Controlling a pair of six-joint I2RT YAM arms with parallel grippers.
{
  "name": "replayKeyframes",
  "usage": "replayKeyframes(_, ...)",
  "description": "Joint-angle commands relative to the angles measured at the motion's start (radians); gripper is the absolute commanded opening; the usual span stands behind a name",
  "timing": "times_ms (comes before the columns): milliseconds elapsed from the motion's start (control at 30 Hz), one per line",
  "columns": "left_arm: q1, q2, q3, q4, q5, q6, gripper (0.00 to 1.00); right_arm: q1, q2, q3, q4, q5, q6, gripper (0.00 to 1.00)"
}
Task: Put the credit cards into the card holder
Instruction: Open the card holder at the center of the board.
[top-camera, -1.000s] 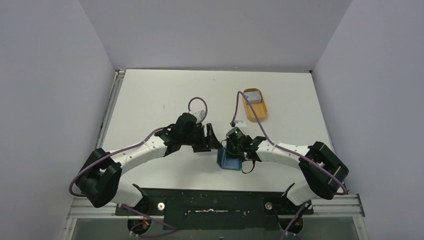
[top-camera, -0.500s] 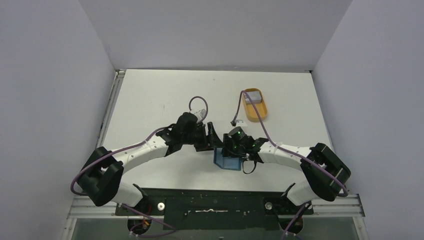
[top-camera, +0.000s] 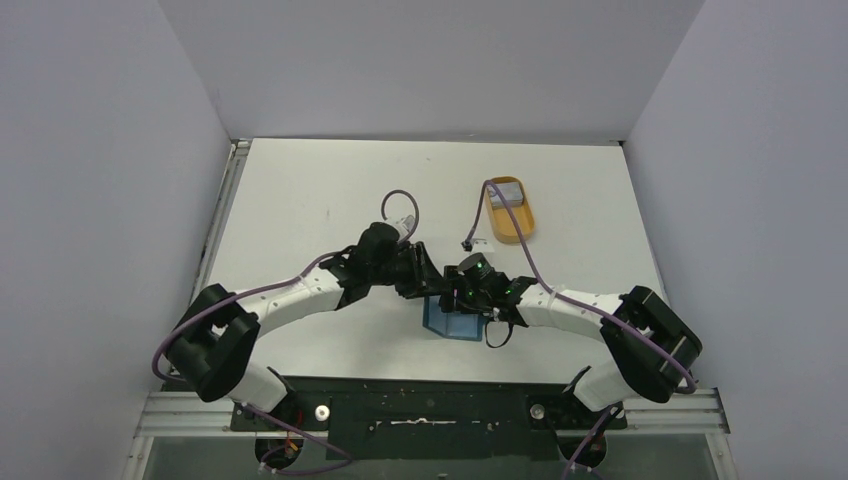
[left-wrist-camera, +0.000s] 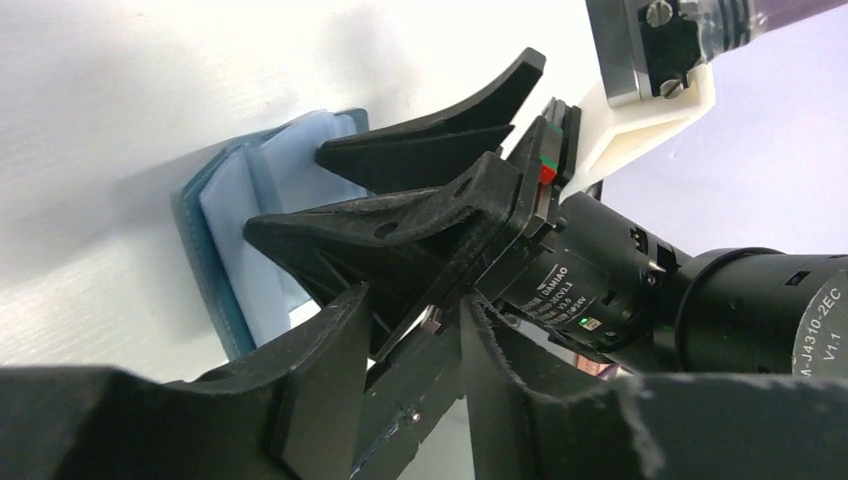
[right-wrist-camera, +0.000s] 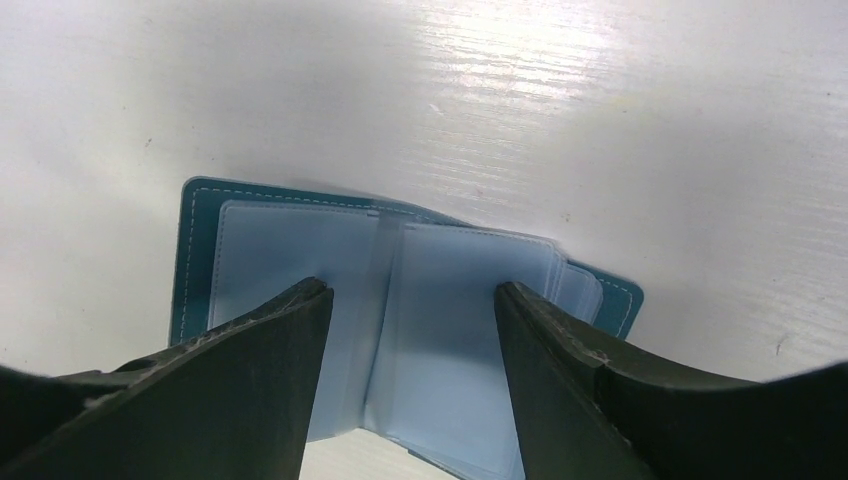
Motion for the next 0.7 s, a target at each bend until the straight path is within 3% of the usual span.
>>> replayKeyframes(0,-0.002,0.045,0.02,0.09,0.025,-0.013,0.3,-0.007,0.026,-0.028,-0.034,0.018,-0.004,0.63)
replayKeyframes(267,0.002,0.169,-0.048,0.152,0.011,0.001,0.0,-0.004,0.02,-0.016,-0.07,0.027,0.026,0.62)
replayKeyframes(500,0.016,0.254,-0.076,0.182,0.018,-0.008,0.0,0.006,-0.006,-0.019,-0.103,0.054,0.016,0.63)
replayKeyframes(667,0.043,0.227,-0.126,0.224,0.017,-0.044,0.0,0.011,-0.029,-0.032,-0.101,0.066,0.005,0.66)
